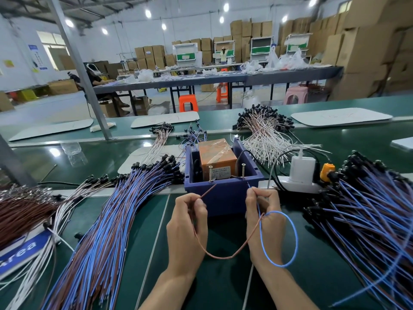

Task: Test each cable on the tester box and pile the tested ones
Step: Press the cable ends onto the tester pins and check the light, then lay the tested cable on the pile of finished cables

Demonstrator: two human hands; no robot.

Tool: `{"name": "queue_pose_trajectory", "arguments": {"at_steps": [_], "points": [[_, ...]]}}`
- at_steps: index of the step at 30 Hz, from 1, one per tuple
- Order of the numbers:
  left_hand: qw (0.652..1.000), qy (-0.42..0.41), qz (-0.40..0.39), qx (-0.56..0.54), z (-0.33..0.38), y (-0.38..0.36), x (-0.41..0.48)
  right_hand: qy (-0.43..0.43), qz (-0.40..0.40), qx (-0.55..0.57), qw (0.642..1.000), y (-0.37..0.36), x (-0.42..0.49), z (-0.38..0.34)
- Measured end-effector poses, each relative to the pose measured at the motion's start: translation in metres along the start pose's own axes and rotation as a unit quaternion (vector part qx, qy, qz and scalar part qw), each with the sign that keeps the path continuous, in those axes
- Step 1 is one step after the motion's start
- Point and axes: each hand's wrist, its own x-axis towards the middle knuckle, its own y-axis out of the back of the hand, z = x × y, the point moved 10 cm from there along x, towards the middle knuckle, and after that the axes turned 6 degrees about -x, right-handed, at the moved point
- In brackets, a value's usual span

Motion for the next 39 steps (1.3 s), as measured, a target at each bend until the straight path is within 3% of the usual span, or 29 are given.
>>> {"name": "queue_pose_trajectory", "arguments": {"at_steps": [3, 6, 11, 15, 18, 20, 23, 26, 30, 36, 38, 39], "points": [[1.000, -0.001, 0.001, 0.000, 0.005, 0.006, -0.004, 0.017, -0.033, -0.018, 0.999, 0.001, -0.008, -0.005], [1.000, 0.010, 0.017, 0.000, 0.006, 0.018, -0.007, 0.060, -0.054, -0.110, 0.991, 0.004, -0.013, -0.011], [0.997, 0.075, 0.030, 0.012, -0.004, 0.041, -0.015, 0.098, -0.099, -0.185, 0.973, 0.003, -0.023, -0.015], [0.989, 0.115, -0.043, 0.083, -0.016, 0.054, -0.021, 0.025, -0.201, -0.144, 0.969, 0.001, -0.035, -0.003], [0.965, 0.159, -0.128, 0.162, -0.033, 0.065, -0.027, 0.107, -0.219, -0.272, 0.931, 0.006, -0.047, -0.012], [0.933, 0.172, -0.205, 0.242, -0.039, 0.069, -0.031, 0.106, -0.214, -0.301, 0.923, 0.014, -0.047, -0.017], [0.913, 0.158, -0.248, 0.283, -0.021, 0.079, -0.024, 0.114, -0.180, -0.331, 0.919, 0.025, -0.041, -0.034], [0.961, 0.075, -0.202, 0.175, 0.052, 0.073, -0.005, 0.193, -0.128, -0.365, 0.902, 0.028, -0.034, -0.078], [0.937, -0.045, -0.307, 0.159, 0.136, 0.017, -0.003, 0.325, -0.074, -0.386, 0.860, 0.024, -0.031, -0.151], [0.939, -0.112, -0.300, 0.123, 0.196, -0.007, 0.006, 0.410, 0.009, -0.402, 0.818, 0.062, -0.017, -0.205], [0.940, -0.130, -0.289, 0.127, 0.210, -0.012, 0.007, 0.411, 0.007, -0.381, 0.828, 0.076, -0.013, -0.208], [0.943, -0.133, -0.281, 0.123, 0.216, -0.013, 0.010, 0.388, 0.003, -0.354, 0.851, 0.085, -0.007, -0.207]]}}
